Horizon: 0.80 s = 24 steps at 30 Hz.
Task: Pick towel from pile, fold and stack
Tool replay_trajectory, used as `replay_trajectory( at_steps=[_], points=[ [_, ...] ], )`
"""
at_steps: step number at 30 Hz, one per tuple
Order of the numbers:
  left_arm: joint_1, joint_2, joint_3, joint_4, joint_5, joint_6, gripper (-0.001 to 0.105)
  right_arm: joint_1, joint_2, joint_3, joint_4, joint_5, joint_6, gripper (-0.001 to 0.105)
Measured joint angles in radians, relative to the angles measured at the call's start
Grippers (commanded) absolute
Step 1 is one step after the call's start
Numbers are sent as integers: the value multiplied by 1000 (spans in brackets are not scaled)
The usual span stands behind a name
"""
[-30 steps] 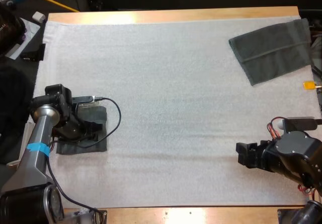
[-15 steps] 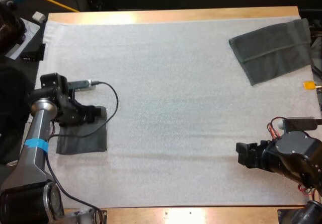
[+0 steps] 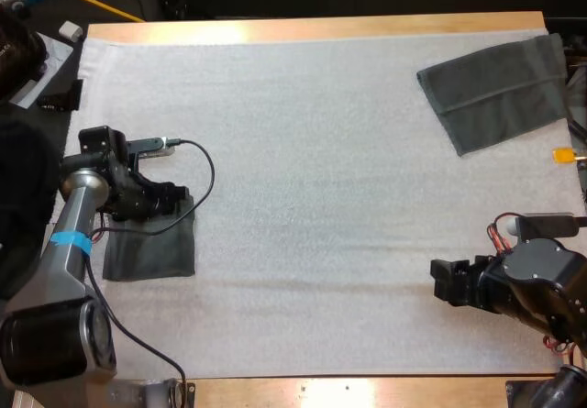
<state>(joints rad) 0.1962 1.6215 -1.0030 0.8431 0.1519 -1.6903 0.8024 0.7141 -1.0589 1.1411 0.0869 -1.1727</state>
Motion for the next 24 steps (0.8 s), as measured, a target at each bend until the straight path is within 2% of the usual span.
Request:
replay_trajectory(
  at_steps=[10,18,19,24],
  points=[
    [0,28,-12,17,1,-1,61,0,0,0,0,0,0,64],
    [0,-84,-90,46,6,-3,61,0,0,0,0,0,0,64],
    [0,-134,-104,52,12,-3,61,0,0,0,0,0,0,64],
    [0,-163,-110,56,11,-3,61,0,0,0,-6,0,0,64]
  ],
)
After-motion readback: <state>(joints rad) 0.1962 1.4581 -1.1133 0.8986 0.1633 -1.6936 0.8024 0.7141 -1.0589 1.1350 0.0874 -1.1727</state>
